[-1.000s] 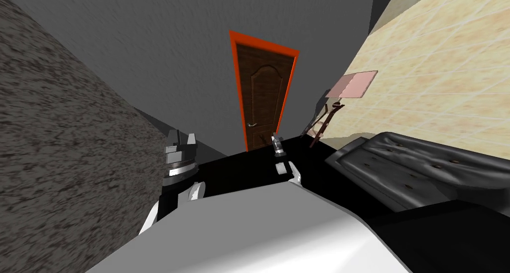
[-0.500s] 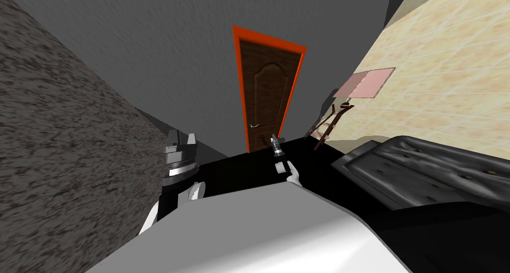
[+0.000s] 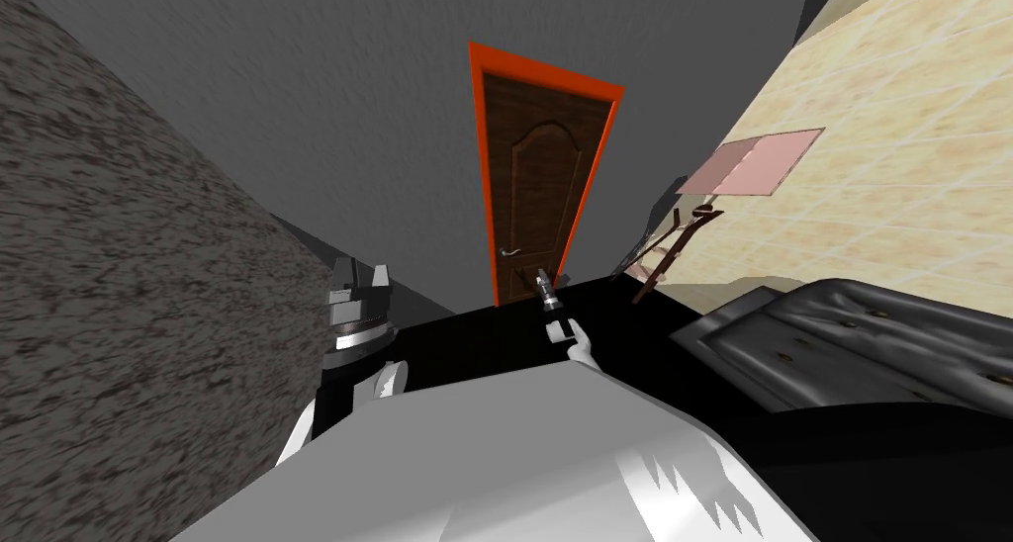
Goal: Pull the door open
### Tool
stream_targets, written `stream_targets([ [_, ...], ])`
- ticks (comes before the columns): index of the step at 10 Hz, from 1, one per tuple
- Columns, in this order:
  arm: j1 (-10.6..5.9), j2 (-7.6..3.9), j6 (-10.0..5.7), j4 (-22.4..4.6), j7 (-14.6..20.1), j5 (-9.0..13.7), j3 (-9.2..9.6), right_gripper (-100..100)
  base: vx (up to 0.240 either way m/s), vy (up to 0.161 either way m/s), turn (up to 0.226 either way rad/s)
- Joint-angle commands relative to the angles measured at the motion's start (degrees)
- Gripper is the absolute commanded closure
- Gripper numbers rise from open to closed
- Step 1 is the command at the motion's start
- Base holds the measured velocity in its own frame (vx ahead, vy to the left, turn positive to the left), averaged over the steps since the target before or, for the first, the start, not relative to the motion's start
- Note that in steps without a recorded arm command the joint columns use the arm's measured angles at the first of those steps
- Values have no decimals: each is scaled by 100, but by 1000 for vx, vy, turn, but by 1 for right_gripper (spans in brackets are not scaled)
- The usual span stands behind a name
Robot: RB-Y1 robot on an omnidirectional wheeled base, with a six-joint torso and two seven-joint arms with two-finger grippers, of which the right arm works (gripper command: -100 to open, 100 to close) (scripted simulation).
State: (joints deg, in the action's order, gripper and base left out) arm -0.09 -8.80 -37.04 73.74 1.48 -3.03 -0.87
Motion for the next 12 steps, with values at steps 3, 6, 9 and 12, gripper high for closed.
stream_targets([
  [3, -244, -53, -117, -568, 70, 21, -26, -100, 72, 15, 35],
  [6, -491, -108, -191, -1133, 142, 42, -48, -100, 99, 20, 53],
  [9, -651, -142, -238, -1529, 190, 55, -62, -100, 86, 18, 33],
  [12, -883, -192, -308, -2057, 258, 75, -83, -100, 88, 18, 47],
])
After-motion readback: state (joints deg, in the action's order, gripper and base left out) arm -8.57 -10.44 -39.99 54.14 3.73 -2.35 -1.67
